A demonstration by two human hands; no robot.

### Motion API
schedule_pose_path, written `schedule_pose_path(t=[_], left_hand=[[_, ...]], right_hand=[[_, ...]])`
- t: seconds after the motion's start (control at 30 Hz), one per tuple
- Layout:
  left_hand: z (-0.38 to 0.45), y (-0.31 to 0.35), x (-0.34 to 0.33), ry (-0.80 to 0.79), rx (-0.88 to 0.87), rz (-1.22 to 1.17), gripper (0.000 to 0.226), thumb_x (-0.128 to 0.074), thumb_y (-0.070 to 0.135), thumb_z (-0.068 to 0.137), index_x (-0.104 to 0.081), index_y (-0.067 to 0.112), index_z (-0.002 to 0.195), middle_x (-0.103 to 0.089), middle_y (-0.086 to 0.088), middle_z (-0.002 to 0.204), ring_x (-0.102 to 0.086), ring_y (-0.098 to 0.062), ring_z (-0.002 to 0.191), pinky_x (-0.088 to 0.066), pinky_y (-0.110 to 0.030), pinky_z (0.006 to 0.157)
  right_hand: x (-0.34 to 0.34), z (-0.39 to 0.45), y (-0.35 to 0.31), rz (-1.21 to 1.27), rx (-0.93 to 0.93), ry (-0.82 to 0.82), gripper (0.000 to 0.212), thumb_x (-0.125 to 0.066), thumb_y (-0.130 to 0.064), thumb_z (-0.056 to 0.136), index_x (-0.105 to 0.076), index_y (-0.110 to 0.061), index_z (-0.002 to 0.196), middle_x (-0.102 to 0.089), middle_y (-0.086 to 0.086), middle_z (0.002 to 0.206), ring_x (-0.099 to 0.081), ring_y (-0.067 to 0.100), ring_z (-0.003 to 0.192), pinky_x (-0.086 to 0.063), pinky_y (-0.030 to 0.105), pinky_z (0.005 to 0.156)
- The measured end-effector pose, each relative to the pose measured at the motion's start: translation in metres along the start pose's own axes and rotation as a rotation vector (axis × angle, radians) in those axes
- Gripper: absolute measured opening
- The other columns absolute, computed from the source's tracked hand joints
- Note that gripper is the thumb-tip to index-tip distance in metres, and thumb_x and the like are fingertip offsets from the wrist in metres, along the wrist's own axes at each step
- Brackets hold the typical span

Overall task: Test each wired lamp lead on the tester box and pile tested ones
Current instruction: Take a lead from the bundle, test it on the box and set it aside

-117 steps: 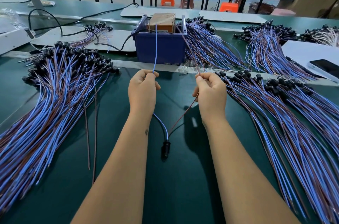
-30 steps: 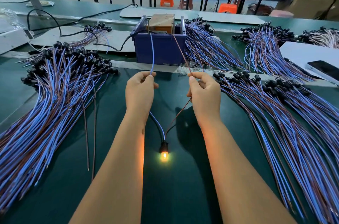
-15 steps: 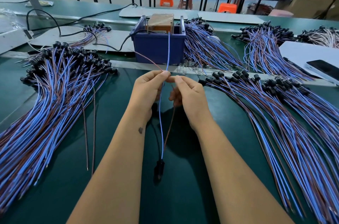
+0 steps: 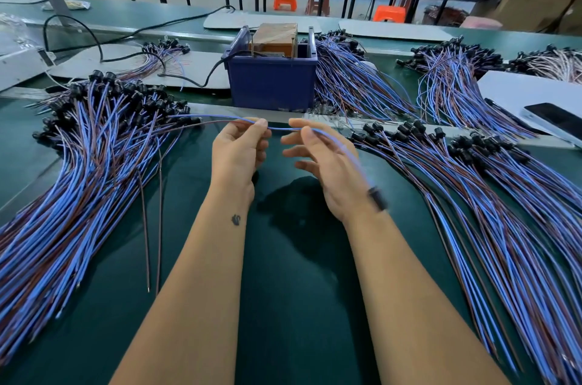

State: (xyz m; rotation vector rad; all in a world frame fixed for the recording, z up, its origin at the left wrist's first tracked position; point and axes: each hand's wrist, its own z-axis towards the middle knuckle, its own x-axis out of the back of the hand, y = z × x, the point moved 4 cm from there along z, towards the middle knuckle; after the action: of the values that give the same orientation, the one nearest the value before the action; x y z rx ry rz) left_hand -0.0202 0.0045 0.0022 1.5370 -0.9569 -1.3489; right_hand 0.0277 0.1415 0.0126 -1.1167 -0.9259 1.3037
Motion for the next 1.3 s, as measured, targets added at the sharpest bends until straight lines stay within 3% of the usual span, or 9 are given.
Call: schedule_pose_path(t=[0.13, 0.27, 0.33, 0.53, 0.77, 0.93, 1.03, 1.2, 1.3], left_hand=[[-0.011, 0.005, -0.014, -0.248, -0.220, 0.356, 0.017, -0.074, 0.007, 0.083, -0.067, 0.020, 0.075, -0.064, 0.007, 0.065, -0.054, -0.003, 0.059, -0.042, -0.013, 0.058], [-0.039, -0.012, -0.043, -0.681, -0.295, 0.724, 0.030, -0.071, -0.005, 0.077, -0.072, 0.025, 0.072, -0.069, 0.003, 0.068, -0.058, -0.003, 0.061, -0.047, -0.018, 0.064], [-0.048, -0.017, -0.053, -0.773, -0.389, 0.838, 0.039, -0.062, -0.011, 0.074, -0.074, 0.027, 0.076, -0.071, 0.009, 0.072, -0.062, -0.002, 0.068, -0.048, -0.014, 0.072], [-0.046, -0.020, -0.053, -0.736, -0.332, 0.815, 0.056, -0.054, -0.009, 0.082, -0.069, 0.044, 0.085, -0.073, 0.007, 0.081, -0.068, -0.015, 0.083, -0.054, -0.029, 0.088], [-0.045, -0.024, -0.050, -0.695, -0.192, 0.799, 0.043, -0.054, 0.004, 0.089, -0.076, 0.039, 0.078, -0.074, 0.011, 0.082, -0.069, -0.001, 0.084, -0.048, -0.015, 0.074], [-0.046, -0.024, -0.051, -0.669, -0.165, 0.776, 0.046, -0.050, 0.001, 0.087, -0.077, 0.037, 0.076, -0.074, 0.010, 0.083, -0.069, -0.004, 0.084, -0.048, -0.012, 0.071], [-0.046, -0.025, -0.052, -0.658, -0.177, 0.800, 0.046, -0.049, 0.001, 0.088, -0.077, 0.036, 0.077, -0.073, 0.012, 0.084, -0.068, -0.006, 0.086, -0.053, -0.017, 0.076], [-0.047, -0.026, -0.052, -0.653, -0.170, 0.768, 0.043, -0.049, -0.001, 0.088, -0.077, 0.030, 0.079, -0.073, 0.006, 0.086, -0.068, -0.006, 0.080, -0.048, -0.007, 0.066], [-0.047, -0.023, -0.054, -0.639, -0.223, 0.779, 0.036, -0.052, 0.000, 0.086, -0.075, 0.027, 0.081, -0.073, 0.003, 0.084, -0.067, -0.006, 0.076, -0.049, -0.014, 0.071]], right_hand=[[0.022, 0.006, 0.005, 0.190, -0.068, 0.248, 0.027, -0.043, -0.020, 0.104, -0.063, -0.021, 0.086, -0.068, -0.007, 0.081, -0.061, 0.008, 0.073, -0.049, 0.023, 0.064], [0.044, 0.008, 0.010, 0.004, -0.112, 0.440, 0.030, -0.037, -0.011, 0.105, -0.051, -0.015, 0.079, -0.054, -0.003, 0.058, -0.052, 0.010, 0.050, -0.045, 0.029, 0.059], [0.047, 0.008, 0.010, -0.151, -0.117, 0.476, 0.028, -0.036, -0.010, 0.103, -0.051, -0.016, 0.080, -0.043, -0.005, 0.057, -0.039, 0.010, 0.049, -0.035, 0.029, 0.056], [0.073, 0.004, -0.008, -0.839, -0.203, 0.441, 0.026, -0.036, -0.022, 0.102, -0.060, -0.014, 0.098, -0.057, 0.002, 0.083, -0.050, 0.028, 0.084, -0.032, 0.034, 0.069], [0.130, -0.004, -0.043, -1.461, -0.213, 0.389, 0.014, -0.037, -0.014, 0.101, -0.048, -0.012, 0.092, -0.053, 0.007, 0.079, -0.048, 0.030, 0.072, -0.027, 0.031, 0.054], [0.151, -0.010, -0.048, -1.560, -0.358, 0.224, 0.020, -0.043, -0.021, 0.098, -0.062, -0.019, 0.106, -0.064, 0.010, 0.106, -0.056, 0.032, 0.091, -0.047, 0.036, 0.074], [0.147, -0.013, -0.043, -1.595, -0.434, 0.125, 0.020, -0.049, -0.028, 0.097, -0.061, -0.019, 0.110, -0.063, 0.011, 0.110, -0.057, 0.032, 0.098, -0.049, 0.038, 0.082], [0.114, -0.006, -0.044, -1.772, -0.245, 0.275, 0.036, -0.057, -0.024, 0.088, -0.056, -0.018, 0.124, -0.055, 0.015, 0.120, -0.049, 0.035, 0.111, -0.038, 0.039, 0.089], [0.079, 0.003, -0.034, -1.614, -0.110, 0.251, 0.037, -0.060, -0.025, 0.085, -0.060, -0.021, 0.121, -0.058, 0.012, 0.116, -0.051, 0.032, 0.108, -0.040, 0.039, 0.088]])
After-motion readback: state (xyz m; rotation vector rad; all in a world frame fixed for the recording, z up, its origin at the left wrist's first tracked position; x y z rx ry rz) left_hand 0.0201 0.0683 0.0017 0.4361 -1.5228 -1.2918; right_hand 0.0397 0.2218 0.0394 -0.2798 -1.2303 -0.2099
